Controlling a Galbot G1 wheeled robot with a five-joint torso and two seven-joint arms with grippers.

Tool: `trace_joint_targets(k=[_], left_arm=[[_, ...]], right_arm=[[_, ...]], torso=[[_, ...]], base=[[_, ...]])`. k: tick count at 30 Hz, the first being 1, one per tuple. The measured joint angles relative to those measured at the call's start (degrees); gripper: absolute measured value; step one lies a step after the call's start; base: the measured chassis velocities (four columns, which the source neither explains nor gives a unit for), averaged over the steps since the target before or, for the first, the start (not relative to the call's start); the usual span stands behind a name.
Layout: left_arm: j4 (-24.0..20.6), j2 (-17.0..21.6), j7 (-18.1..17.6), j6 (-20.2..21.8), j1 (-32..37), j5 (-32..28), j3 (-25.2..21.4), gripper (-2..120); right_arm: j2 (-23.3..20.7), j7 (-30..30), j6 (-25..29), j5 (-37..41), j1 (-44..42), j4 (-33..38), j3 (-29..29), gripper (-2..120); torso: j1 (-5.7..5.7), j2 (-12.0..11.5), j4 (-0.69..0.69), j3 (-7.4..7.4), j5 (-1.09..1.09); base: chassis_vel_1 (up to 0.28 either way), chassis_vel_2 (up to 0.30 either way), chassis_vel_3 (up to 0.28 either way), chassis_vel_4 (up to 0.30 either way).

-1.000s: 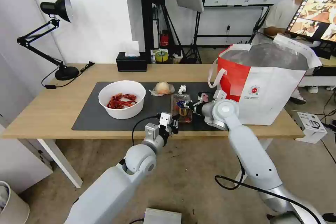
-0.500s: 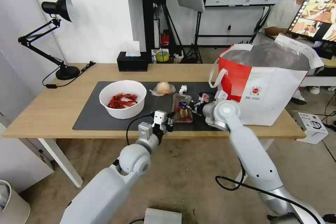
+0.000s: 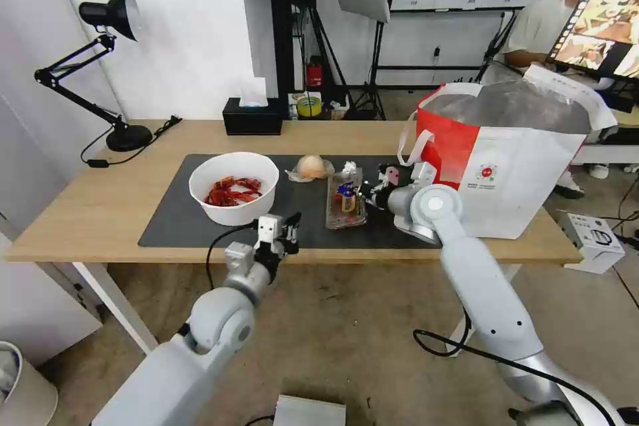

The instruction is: Pick up the trash from the table and place it into the takeout bag.

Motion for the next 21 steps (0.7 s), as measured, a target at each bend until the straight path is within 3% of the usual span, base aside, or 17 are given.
trace_joint_targets(k=[6,11,21], left_arm=[[-1.8,-0.7,0.6,-0.6,3.4,1.3,-2.4,2],[-3.9,-1.4,0.9,-1.0,6.7,2.7,-4.4,23],[-5.6,-1.4,0.9,-1.1,8.4,2.9,-6.1,56]], right_arm=[[-1.6,-2.3,1.2,-1.2,-0.2,5.6,0.6,0],[-4.0,-3.1,3.2,-1.7,0.6,11.9,2.2,0],[-8.5,-1.5,4.3,-0.6,3.9,17.5,6.2,0]], torso=[[0.0,0.0,-0.01,-0.01,0.0],[-0.02,0.0,-0.01,-0.02,0.0],[-0.01,0.0,-0.01,-0.02,0.01]], base=[[0.0,0.0,0.0,0.0],[0.0,0.0,0.0,0.0],[0.0,0.0,0.0,0.0]])
